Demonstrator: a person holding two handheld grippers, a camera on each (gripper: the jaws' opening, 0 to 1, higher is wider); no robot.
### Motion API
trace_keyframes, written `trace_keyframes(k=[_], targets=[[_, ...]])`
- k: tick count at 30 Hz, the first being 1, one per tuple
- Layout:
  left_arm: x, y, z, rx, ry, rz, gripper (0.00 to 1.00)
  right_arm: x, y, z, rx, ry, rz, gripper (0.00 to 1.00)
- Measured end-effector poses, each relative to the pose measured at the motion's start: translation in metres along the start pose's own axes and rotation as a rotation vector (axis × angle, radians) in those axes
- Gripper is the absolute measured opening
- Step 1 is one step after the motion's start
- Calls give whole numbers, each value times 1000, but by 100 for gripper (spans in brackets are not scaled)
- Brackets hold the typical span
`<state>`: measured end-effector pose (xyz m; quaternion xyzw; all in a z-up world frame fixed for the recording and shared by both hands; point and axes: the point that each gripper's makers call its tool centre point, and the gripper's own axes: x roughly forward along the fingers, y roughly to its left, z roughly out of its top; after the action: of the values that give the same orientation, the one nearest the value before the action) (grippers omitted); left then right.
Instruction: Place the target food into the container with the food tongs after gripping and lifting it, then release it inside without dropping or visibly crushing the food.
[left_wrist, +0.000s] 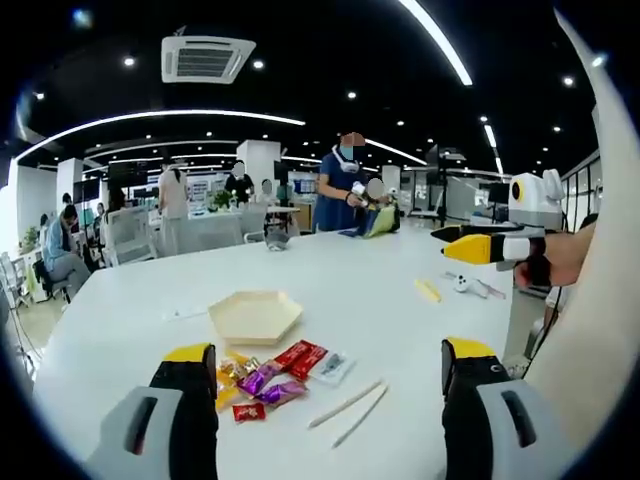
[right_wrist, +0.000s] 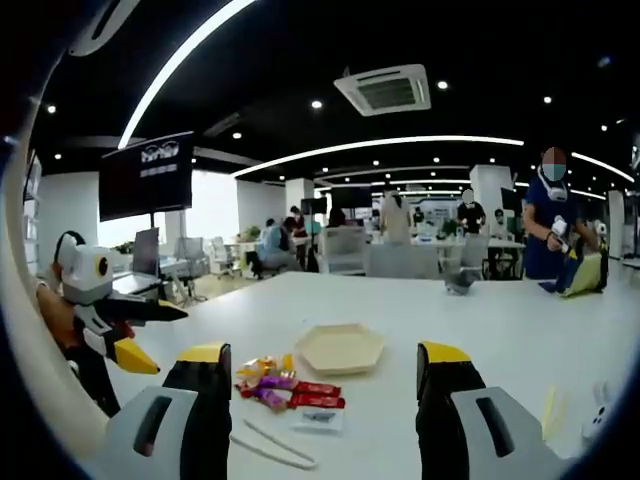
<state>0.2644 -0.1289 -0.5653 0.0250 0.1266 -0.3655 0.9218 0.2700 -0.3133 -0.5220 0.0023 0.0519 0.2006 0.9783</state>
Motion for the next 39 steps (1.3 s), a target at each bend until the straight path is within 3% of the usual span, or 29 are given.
trace_keyframes(k=[39], targets=[[1,0,-8,-28,30,-13,86,4,-2,-2,10,6,2,75]])
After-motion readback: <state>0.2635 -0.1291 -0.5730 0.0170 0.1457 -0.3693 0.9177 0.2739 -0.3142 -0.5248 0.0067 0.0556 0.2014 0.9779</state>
